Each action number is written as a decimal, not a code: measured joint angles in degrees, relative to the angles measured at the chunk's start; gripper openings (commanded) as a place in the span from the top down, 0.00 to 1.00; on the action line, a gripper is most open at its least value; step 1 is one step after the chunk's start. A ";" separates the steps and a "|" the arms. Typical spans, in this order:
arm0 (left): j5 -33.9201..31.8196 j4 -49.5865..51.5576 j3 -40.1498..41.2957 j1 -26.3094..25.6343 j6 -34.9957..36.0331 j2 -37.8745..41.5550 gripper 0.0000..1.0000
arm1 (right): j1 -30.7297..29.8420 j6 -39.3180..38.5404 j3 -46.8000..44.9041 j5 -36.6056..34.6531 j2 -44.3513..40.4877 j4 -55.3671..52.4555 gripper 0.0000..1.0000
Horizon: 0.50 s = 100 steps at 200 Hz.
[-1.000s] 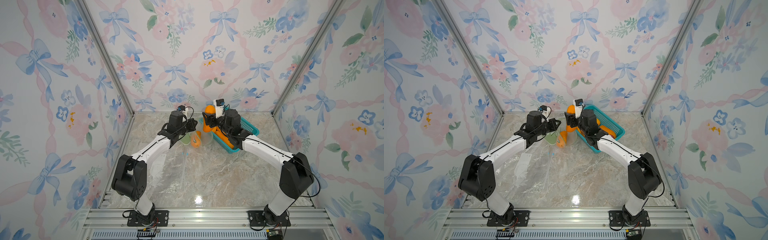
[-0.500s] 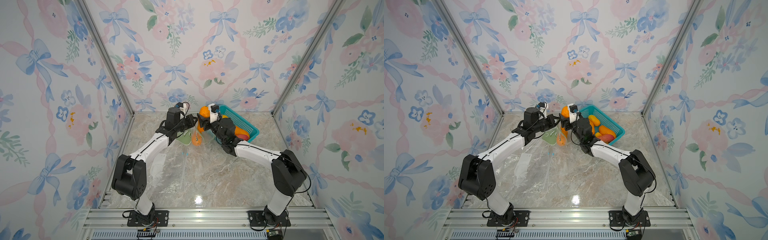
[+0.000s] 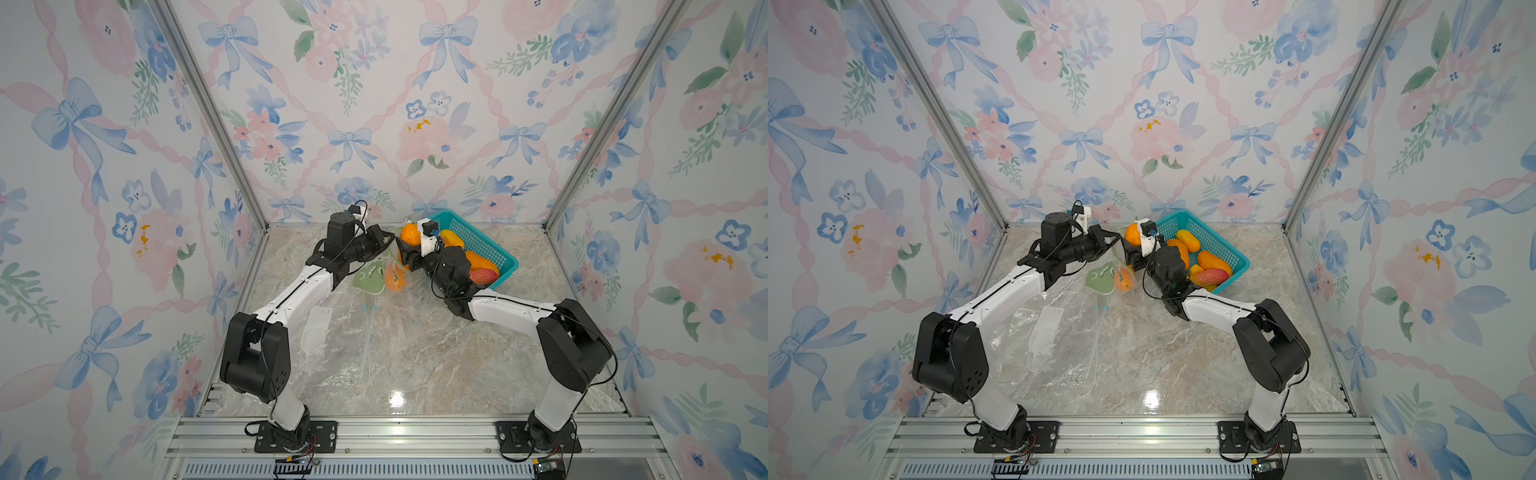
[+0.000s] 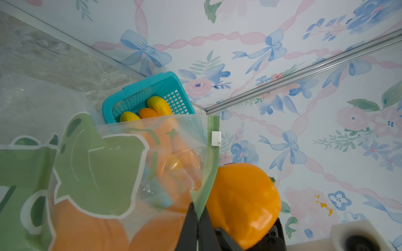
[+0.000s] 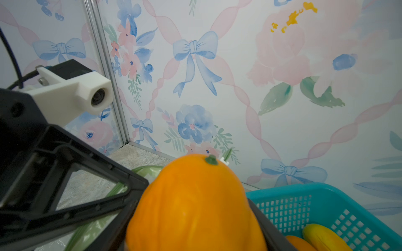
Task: Place the mango in a zip-top bag and seal the zipper
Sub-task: Place the mango in the zipper food storage bag.
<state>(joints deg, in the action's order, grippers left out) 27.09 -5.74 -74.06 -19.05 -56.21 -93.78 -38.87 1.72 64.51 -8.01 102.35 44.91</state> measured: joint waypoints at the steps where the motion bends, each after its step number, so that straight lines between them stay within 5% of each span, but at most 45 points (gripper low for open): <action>1: -0.02 0.00 0.00 0.00 -0.04 0.00 1.00 | -0.02 0.00 -0.04 0.04 0.00 -0.02 0.28; 60: 0.00 -0.02 0.00 0.52 -1.18 0.00 1.00 | -0.31 0.50 -0.31 0.59 0.00 -1.75 0.00; 100: 0.00 -0.09 0.00 0.52 -1.55 -0.02 1.00 | -0.35 0.83 -0.31 0.72 -0.22 -5.03 0.01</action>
<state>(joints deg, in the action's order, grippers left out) 27.09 -5.82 -74.06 -18.52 -57.76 -93.80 -39.22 2.55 64.20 -7.29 102.13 39.88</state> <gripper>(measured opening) 0.050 0.990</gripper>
